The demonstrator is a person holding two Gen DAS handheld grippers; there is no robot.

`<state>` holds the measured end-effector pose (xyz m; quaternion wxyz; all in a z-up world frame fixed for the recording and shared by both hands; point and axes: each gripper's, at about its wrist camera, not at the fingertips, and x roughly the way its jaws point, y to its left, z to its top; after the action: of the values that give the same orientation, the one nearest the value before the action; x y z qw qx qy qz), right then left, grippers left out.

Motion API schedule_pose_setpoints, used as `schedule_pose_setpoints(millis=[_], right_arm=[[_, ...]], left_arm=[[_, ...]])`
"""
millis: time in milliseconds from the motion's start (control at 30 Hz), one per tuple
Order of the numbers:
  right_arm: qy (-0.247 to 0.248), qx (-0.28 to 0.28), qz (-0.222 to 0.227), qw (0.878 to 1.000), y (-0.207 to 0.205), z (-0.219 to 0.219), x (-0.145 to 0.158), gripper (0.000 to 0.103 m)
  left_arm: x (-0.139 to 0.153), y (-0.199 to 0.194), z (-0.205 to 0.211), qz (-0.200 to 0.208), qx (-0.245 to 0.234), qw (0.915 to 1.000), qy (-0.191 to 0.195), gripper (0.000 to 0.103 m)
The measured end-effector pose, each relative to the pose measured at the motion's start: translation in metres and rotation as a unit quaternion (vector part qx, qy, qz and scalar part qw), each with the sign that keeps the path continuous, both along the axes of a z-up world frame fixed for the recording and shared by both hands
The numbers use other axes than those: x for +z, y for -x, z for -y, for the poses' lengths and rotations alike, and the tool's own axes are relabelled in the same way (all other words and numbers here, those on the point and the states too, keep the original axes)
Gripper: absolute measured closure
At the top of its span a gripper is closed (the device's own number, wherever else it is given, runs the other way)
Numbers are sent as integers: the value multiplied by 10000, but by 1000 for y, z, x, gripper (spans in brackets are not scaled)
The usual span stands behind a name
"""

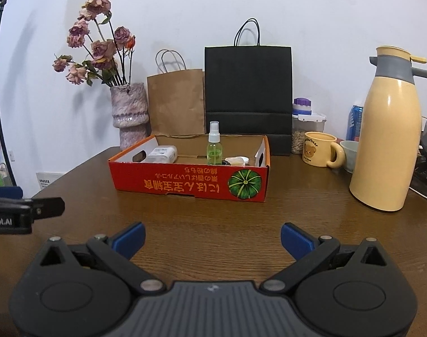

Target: Organize rigid objects

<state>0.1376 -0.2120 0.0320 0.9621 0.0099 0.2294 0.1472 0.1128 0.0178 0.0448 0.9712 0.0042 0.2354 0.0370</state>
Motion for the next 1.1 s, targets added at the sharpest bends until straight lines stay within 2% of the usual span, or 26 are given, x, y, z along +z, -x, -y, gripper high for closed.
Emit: schedule_pose_setpoints(millis=[1100], right_arm=[[34,32,-36,10000,1,-3,-2,0]], left_arm=[[-3,3,-3,-40,-26,10000,68,0]])
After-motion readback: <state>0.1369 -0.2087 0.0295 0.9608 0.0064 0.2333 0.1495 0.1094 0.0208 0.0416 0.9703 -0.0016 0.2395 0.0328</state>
